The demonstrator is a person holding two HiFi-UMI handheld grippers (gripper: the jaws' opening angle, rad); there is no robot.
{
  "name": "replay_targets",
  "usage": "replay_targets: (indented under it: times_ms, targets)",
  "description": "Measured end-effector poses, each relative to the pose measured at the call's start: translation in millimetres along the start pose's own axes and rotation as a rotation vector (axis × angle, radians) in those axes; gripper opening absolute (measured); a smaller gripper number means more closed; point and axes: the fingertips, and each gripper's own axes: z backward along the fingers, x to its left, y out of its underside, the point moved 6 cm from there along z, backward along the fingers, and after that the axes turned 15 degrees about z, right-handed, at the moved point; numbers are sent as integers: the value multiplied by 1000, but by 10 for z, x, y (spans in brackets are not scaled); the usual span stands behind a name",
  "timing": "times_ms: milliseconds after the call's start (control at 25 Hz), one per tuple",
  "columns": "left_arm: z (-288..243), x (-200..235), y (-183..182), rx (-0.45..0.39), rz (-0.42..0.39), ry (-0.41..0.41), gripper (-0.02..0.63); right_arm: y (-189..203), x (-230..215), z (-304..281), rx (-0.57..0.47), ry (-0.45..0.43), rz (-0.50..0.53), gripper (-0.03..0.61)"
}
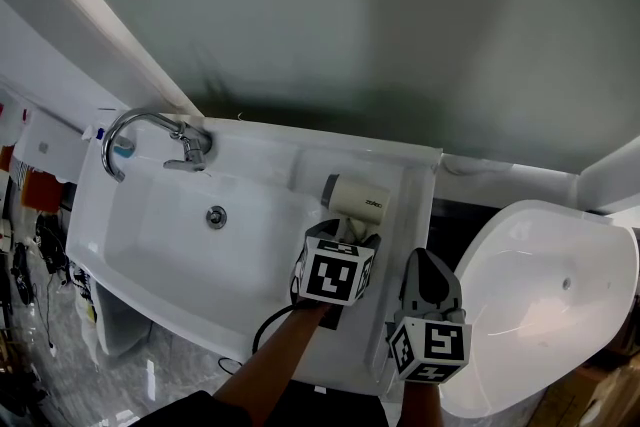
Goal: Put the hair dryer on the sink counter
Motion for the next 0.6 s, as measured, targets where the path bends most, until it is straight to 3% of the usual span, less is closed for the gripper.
replay_targets:
  times_ms: [120,280,320,400,520,600]
  targets:
    - [261,-37,-19,-66,7,48,307,-63,1,46,-20,3,14,21]
    - [704,-119,-103,-220,-8,132,302,-162,31,155,-43,12,20,20]
    - [821,-125,-125,-267,-24,128,279,-201,47,200,-52,15,28,20]
    - [1062,-110,-157,-361,-57,95,142,-293,95,315,-78,25,41,20]
    - [1378,-90,-182,-471,-59,83,30,-487,156,513,-135,46,85,21]
    - [1558,-105,-189,-513,-56,97,23,-609,169,633,-169,59,104,20]
